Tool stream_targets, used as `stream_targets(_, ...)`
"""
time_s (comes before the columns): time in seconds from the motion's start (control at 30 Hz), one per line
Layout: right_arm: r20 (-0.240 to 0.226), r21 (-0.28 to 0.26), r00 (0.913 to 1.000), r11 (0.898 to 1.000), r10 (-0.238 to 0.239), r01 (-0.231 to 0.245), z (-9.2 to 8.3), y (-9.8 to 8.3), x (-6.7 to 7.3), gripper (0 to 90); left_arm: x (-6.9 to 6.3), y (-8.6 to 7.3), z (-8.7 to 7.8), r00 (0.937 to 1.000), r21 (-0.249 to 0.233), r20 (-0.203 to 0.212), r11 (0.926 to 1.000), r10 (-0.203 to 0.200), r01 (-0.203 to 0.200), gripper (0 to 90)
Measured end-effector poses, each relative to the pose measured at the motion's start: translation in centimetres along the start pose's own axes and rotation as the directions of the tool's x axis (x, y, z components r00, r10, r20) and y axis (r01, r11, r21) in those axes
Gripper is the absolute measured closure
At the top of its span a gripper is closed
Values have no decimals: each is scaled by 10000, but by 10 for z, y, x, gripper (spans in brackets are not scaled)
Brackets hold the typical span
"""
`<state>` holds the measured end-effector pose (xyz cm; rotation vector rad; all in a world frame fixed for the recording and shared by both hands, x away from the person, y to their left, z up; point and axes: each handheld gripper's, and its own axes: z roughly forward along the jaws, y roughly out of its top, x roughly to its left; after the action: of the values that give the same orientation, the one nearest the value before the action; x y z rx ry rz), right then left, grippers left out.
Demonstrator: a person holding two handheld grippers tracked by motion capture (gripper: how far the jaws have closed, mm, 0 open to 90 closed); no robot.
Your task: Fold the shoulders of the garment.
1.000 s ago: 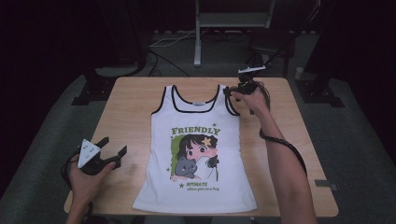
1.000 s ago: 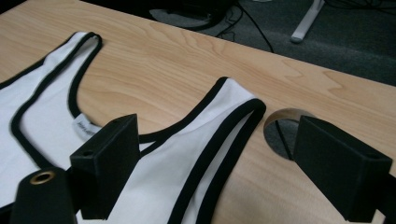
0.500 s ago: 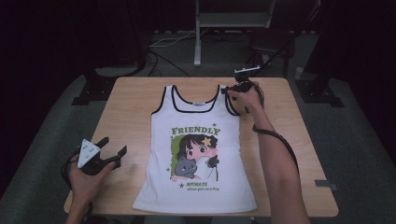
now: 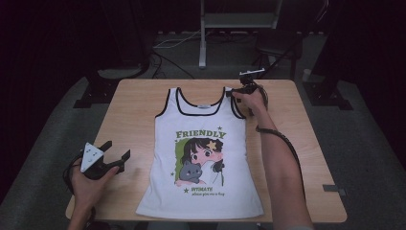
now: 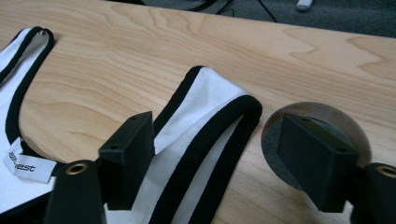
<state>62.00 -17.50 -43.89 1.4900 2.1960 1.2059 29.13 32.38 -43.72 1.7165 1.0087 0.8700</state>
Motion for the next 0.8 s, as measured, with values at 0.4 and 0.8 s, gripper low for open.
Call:
stream_targets(0.4,162,73,9999,10000,-47,46,4,-2,0,428,0,0,0,10000,1,-5,10000,-4,4,214)
stream_targets(0.8,491,-218,9971,9980,-583,594,4,-1,7,576,0,0,0,10000,57,1,10000,79,-79,214)
